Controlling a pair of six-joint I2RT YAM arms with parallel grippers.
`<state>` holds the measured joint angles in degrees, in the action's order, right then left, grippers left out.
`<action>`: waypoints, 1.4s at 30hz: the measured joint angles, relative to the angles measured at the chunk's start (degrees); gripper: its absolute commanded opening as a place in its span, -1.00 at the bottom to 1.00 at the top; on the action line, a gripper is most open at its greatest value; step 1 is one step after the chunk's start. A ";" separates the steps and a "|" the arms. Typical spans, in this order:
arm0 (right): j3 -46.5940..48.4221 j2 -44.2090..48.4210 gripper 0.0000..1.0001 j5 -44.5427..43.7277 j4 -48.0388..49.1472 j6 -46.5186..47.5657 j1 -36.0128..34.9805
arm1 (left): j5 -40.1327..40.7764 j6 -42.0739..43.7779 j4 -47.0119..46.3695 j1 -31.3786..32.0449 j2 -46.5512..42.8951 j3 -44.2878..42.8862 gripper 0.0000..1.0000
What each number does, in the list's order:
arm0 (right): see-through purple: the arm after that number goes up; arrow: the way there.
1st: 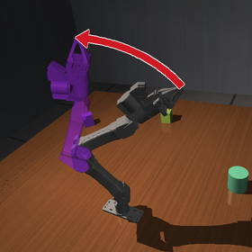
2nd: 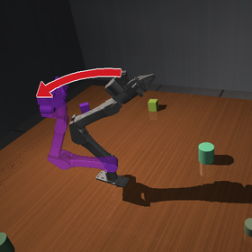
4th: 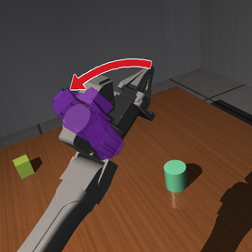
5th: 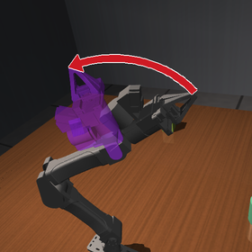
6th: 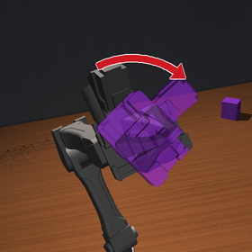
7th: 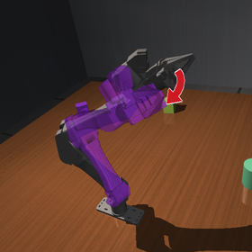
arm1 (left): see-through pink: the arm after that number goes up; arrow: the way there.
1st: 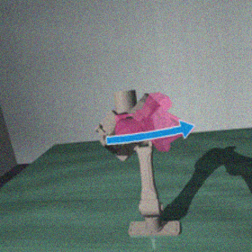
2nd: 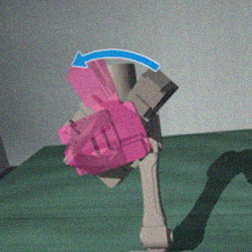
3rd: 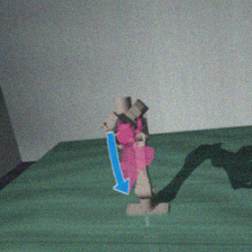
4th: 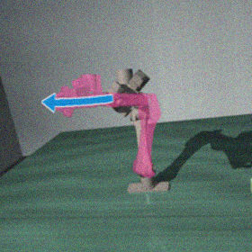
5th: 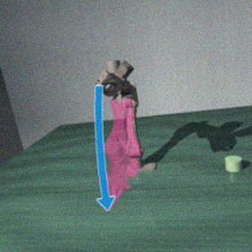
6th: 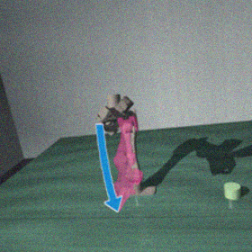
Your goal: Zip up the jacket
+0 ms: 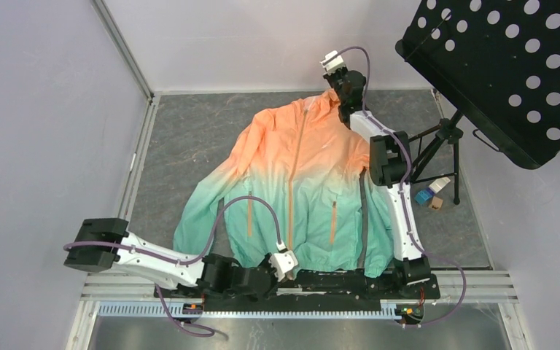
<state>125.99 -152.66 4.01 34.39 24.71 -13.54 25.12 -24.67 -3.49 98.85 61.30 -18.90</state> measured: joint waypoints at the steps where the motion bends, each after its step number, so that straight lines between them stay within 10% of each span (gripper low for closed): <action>1: -0.17 0.02 -0.15 0.09 0.33 -0.44 0.31 | -0.76 -0.20 -0.09 -1.46 -0.09 0.00 -0.90; 3: -3.39 1.62 0.37 0.00 0.35 -1.51 0.44 | -2.21 -0.35 -0.04 -3.82 -0.48 0.00 -0.82; 10: -29.53 20.94 0.88 -5.14 -6.82 -8.81 -4.04 | -8.20 0.55 -4.00 -21.99 1.99 -1.25 -0.67; 20: -52.68 68.00 0.96 -4.90 -23.34 -28.06 -10.12 | -19.19 3.56 -2.75 -24.96 8.85 -9.68 0.87; 27: -66.62 93.35 0.96 7.56 -36.26 -29.44 -10.21 | -26.23 3.78 7.23 -25.00 -5.57 -14.64 0.99; 42: -58.53 116.04 0.96 0.26 -51.04 -26.08 -10.25 | -9.03 21.16 30.73 -25.07 -8.09 -69.61 0.99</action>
<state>67.46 -36.62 4.27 -16.64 -1.37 -23.79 16.10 -3.51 27.24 73.78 53.21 -88.51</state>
